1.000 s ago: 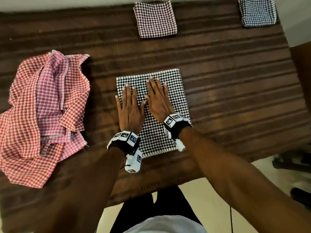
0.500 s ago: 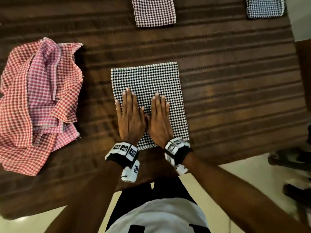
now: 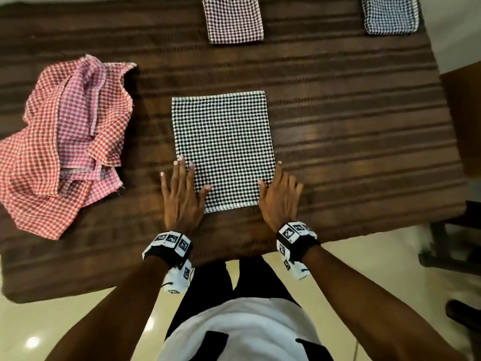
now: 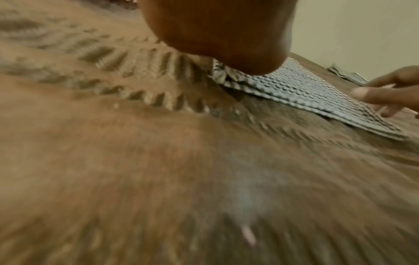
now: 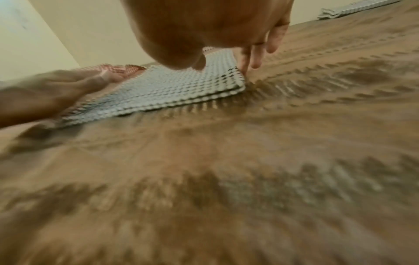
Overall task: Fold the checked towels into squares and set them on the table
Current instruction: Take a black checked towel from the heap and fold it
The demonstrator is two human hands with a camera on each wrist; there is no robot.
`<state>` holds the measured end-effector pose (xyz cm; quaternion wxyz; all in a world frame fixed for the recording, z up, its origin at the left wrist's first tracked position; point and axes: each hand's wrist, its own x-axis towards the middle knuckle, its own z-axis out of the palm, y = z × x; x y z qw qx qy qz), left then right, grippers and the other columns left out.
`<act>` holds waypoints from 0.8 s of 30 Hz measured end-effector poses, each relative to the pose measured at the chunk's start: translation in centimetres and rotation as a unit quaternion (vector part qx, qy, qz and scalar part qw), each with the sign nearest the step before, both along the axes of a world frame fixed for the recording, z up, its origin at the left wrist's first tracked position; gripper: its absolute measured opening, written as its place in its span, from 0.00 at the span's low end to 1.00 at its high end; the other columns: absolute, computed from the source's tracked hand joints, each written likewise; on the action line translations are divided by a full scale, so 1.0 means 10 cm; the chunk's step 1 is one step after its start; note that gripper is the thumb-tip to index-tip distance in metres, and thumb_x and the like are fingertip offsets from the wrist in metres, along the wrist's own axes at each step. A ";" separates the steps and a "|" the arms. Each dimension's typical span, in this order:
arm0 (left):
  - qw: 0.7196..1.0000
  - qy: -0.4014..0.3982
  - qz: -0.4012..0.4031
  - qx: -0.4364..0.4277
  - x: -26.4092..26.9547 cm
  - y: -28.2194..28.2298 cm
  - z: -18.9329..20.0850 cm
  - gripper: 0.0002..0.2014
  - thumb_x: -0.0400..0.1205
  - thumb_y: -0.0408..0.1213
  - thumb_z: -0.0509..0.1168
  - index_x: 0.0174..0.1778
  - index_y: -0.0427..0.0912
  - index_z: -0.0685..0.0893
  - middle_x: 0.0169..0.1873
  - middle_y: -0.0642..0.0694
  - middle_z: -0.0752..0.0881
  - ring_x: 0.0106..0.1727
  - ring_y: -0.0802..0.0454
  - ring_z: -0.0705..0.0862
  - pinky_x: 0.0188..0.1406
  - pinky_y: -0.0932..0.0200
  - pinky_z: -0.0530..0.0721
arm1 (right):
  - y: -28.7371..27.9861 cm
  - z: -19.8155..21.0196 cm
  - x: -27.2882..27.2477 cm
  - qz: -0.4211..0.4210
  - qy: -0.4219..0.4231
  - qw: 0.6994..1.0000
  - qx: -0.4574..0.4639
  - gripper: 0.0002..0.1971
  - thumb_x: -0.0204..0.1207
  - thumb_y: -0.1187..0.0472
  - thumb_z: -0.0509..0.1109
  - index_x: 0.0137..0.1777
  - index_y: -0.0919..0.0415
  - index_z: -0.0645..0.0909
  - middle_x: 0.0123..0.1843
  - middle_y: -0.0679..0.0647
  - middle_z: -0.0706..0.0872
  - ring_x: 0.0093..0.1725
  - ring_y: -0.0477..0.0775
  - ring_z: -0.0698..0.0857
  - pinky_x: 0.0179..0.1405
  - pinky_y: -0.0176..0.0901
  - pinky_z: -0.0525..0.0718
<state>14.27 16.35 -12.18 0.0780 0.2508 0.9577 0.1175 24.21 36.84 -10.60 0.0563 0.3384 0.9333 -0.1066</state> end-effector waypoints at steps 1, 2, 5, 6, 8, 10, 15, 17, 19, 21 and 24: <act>0.999 0.003 -0.038 0.003 0.06 0.02 0.01 0.34 0.85 0.59 0.53 0.81 0.37 0.65 0.83 0.38 0.59 0.85 0.44 0.55 0.82 0.35 0.49 | -0.06 0.03 0.00 -0.001 -0.015 1.000 0.000 0.33 0.81 0.42 0.57 0.77 0.68 0.63 0.60 0.62 0.83 0.56 0.62 0.79 0.56 0.59 0.71; 0.997 0.005 -0.074 0.000 0.12 0.06 0.03 0.36 0.83 0.62 0.55 0.79 0.37 0.68 0.83 0.38 0.61 0.84 0.44 0.57 0.81 0.33 0.50 | -0.10 0.06 0.00 -0.012 -0.028 1.000 -0.005 0.35 0.80 0.41 0.58 0.76 0.68 0.64 0.60 0.62 0.84 0.56 0.63 0.79 0.56 0.59 0.70; 0.988 -0.003 -0.150 -0.037 0.28 0.14 0.03 0.44 0.75 0.73 0.57 0.76 0.40 0.73 0.81 0.41 0.65 0.83 0.47 0.60 0.79 0.31 0.54 | -0.10 0.12 0.01 -0.061 -0.020 0.995 -0.077 0.30 0.79 0.47 0.63 0.75 0.65 0.64 0.63 0.62 0.83 0.61 0.66 0.80 0.62 0.61 0.70; 0.986 -0.009 -0.160 -0.047 0.31 0.16 0.03 0.45 0.74 0.74 0.58 0.76 0.40 0.73 0.81 0.42 0.66 0.83 0.47 0.61 0.79 0.31 0.54 | -0.08 0.16 0.01 -0.074 0.001 0.991 -0.113 0.28 0.79 0.52 0.64 0.76 0.63 0.63 0.63 0.63 0.83 0.62 0.67 0.81 0.64 0.59 0.71; 0.987 -0.005 -0.156 -0.045 0.35 0.15 0.03 0.41 0.76 0.69 0.61 0.75 0.39 0.73 0.80 0.41 0.67 0.83 0.46 0.62 0.79 0.31 0.55 | -0.04 0.25 0.02 -0.083 0.057 0.977 -0.187 0.28 0.80 0.57 0.65 0.79 0.57 0.62 0.65 0.62 0.83 0.61 0.68 0.81 0.63 0.55 0.74; 0.988 0.025 -0.143 -0.041 0.35 0.11 0.04 0.31 0.80 0.54 0.64 0.74 0.37 0.74 0.79 0.38 0.69 0.81 0.43 0.65 0.77 0.31 0.59 | 0.03 0.34 0.04 -0.071 0.116 0.962 -0.236 0.29 0.80 0.57 0.65 0.80 0.51 0.61 0.67 0.61 0.82 0.61 0.65 0.81 0.63 0.55 0.75; 0.993 0.051 -0.109 0.000 0.23 -0.04 0.15 0.21 0.74 0.31 0.54 0.63 0.35 0.79 0.57 0.36 0.86 0.57 0.36 0.84 0.59 0.40 0.75 | 0.23 0.38 0.07 0.022 0.127 0.952 -0.278 0.22 0.72 0.51 0.76 0.64 0.59 0.81 0.60 0.58 0.85 0.59 0.59 0.83 0.58 0.46 0.77; 0.994 0.037 -0.101 0.017 0.22 -0.09 0.22 0.21 0.73 0.31 0.52 0.60 0.35 0.80 0.49 0.36 0.87 0.49 0.36 0.86 0.51 0.43 0.79 | 0.28 0.39 0.13 0.056 0.037 0.954 -0.291 0.27 0.64 0.51 0.82 0.61 0.61 0.81 0.63 0.58 0.82 0.62 0.58 0.79 0.61 0.47 0.76; 0.993 0.015 -0.114 0.017 0.28 -0.14 0.30 0.19 0.74 0.28 0.57 0.60 0.34 0.81 0.48 0.35 0.88 0.46 0.35 0.86 0.45 0.44 0.82 | 0.29 0.40 0.26 0.144 -0.036 0.963 -0.225 0.20 0.64 0.57 0.81 0.56 0.59 0.82 0.62 0.57 0.81 0.63 0.59 0.79 0.60 0.49 0.78; 0.989 -0.040 -0.144 0.007 0.35 -0.19 0.39 0.19 0.75 0.26 0.62 0.63 0.36 0.80 0.48 0.36 0.88 0.44 0.34 0.87 0.38 0.45 0.84 | 0.33 0.44 0.39 0.216 -0.050 0.963 -0.154 0.11 0.68 0.66 0.74 0.51 0.58 0.85 0.57 0.57 0.82 0.60 0.59 0.80 0.55 0.50 0.80; 0.976 -0.097 -0.194 0.000 0.39 -0.31 0.47 0.15 0.79 0.34 0.64 0.62 0.40 0.81 0.48 0.38 0.89 0.42 0.35 0.88 0.35 0.48 0.84 | 0.47 0.56 0.49 0.267 -0.037 0.950 -0.156 0.08 0.70 0.64 0.73 0.49 0.58 0.88 0.53 0.57 0.82 0.57 0.58 0.78 0.53 0.52 0.81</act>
